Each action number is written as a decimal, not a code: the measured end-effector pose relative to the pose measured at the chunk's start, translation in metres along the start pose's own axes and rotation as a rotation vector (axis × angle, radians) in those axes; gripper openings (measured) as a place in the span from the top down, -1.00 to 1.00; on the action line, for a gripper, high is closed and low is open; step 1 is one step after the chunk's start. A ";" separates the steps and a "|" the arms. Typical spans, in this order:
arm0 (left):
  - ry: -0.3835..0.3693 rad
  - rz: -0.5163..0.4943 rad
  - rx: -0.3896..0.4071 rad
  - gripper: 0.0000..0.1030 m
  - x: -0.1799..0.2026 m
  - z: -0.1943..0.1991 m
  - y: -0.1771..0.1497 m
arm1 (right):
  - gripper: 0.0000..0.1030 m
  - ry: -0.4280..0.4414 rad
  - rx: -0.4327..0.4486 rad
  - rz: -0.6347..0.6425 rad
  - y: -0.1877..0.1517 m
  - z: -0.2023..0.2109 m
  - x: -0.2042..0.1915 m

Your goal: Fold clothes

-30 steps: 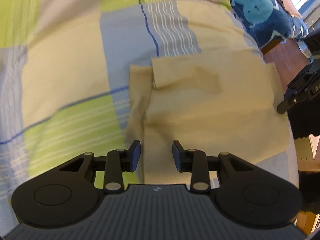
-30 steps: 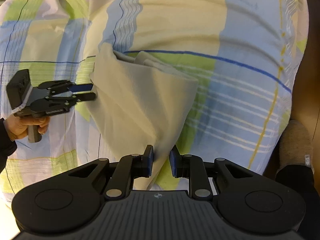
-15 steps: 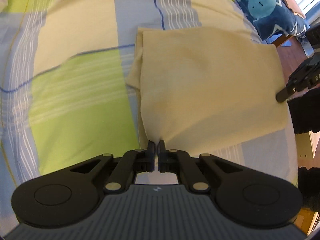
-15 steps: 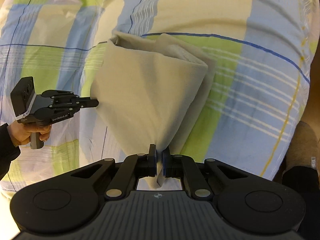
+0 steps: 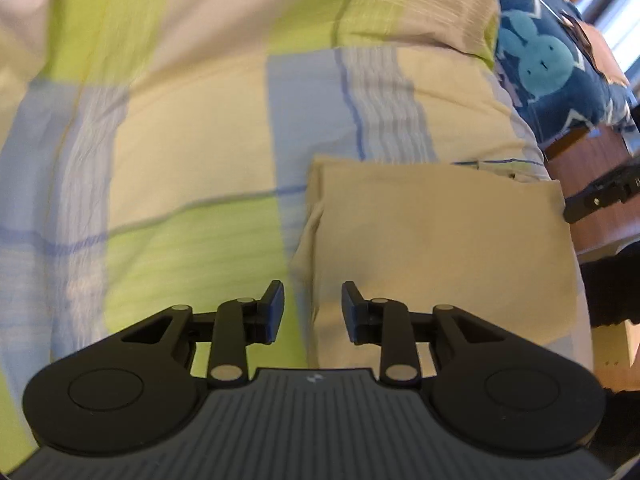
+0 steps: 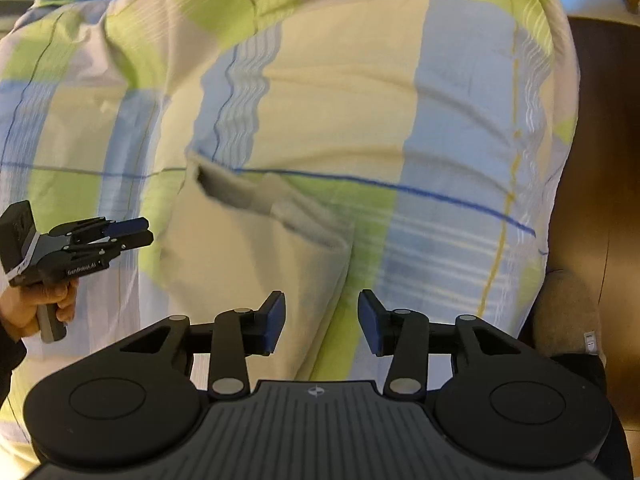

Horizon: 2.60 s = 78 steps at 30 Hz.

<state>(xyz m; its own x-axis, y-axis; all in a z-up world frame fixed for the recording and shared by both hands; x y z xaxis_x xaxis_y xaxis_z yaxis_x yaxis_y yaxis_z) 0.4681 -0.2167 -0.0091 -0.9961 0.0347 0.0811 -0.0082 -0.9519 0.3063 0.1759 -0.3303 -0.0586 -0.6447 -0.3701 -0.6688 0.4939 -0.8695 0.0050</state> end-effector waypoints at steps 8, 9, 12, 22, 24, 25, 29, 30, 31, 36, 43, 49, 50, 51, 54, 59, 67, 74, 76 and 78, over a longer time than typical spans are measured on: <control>-0.022 0.020 0.023 0.87 0.012 -0.041 0.035 | 0.88 -0.105 -0.007 0.143 0.003 0.001 -0.020; -0.001 0.004 0.017 0.90 0.014 -0.042 0.035 | 0.89 -0.107 0.009 0.182 0.003 0.004 -0.027; 0.060 -0.003 0.076 0.96 0.016 -0.033 0.035 | 0.91 -0.112 0.065 0.236 0.003 0.009 -0.035; 0.148 0.121 0.146 0.46 0.006 -0.033 0.021 | 0.65 -0.146 0.016 0.115 0.006 0.003 -0.004; 0.185 0.163 0.173 0.45 0.001 -0.023 0.014 | 0.53 -0.167 0.041 0.120 0.008 0.010 -0.004; 0.204 0.183 0.186 0.46 -0.001 -0.017 0.010 | 0.53 -0.172 0.054 0.129 0.008 0.013 -0.006; 0.246 0.245 0.213 0.47 -0.005 0.003 -0.013 | 0.48 -0.141 0.086 0.253 0.012 0.015 -0.025; 0.251 0.248 0.210 0.46 -0.004 0.006 -0.021 | 0.37 -0.144 0.090 0.294 0.013 0.011 -0.031; 0.256 0.249 0.206 0.46 -0.002 0.009 -0.028 | 0.34 -0.150 0.094 0.339 0.014 0.006 -0.036; 0.272 0.236 0.224 0.40 0.024 0.013 -0.065 | 0.33 -0.179 0.079 0.636 0.021 -0.025 -0.057; 0.381 0.289 0.344 0.35 0.077 0.012 -0.107 | 0.51 -0.108 0.178 0.833 0.032 -0.037 -0.053; 0.494 0.285 0.433 0.26 0.134 0.006 -0.145 | 0.48 -0.082 0.251 0.934 0.029 -0.040 -0.057; 0.515 0.266 0.435 0.26 0.142 0.003 -0.151 | 0.48 -0.087 0.264 0.974 0.027 -0.042 -0.061; 0.537 0.244 0.435 0.25 0.150 0.001 -0.157 | 0.48 -0.091 0.278 1.018 0.024 -0.043 -0.064; 0.628 0.160 0.425 0.25 0.170 -0.009 -0.170 | 0.46 -0.080 0.342 1.147 0.013 -0.039 -0.076; 0.729 0.108 0.435 0.20 0.200 -0.014 -0.181 | 0.45 -0.022 0.378 1.317 -0.006 -0.030 -0.087; 0.858 0.114 0.395 0.12 0.276 0.008 -0.185 | 0.21 -0.051 0.281 1.493 -0.080 0.016 -0.081; 0.946 -0.047 0.236 -0.01 0.340 0.022 -0.171 | 0.09 -0.077 0.292 1.795 -0.174 0.040 -0.066; 0.965 -0.084 0.203 -0.08 0.346 0.019 -0.168 | 0.09 -0.092 0.291 1.874 -0.198 0.028 -0.059; 0.959 -0.097 0.196 -0.09 0.348 0.014 -0.166 | 0.10 -0.116 0.294 1.942 -0.217 0.008 -0.052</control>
<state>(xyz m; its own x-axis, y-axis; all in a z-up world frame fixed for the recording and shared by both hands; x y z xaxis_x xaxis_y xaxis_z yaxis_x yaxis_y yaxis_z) 0.1237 -0.0423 -0.0185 -0.6414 -0.2343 -0.7305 -0.1655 -0.8876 0.4299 0.0972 -0.1249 -0.0192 0.5214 -0.7341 0.4350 0.3731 0.6546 0.6575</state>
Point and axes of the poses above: each gripper's, at about its wrist camera, not at the fingertips, and z roughly against the way its jaws point, x to its right, y to its top, the point moved 2 cm from there along -z, roughly the way its jaws point
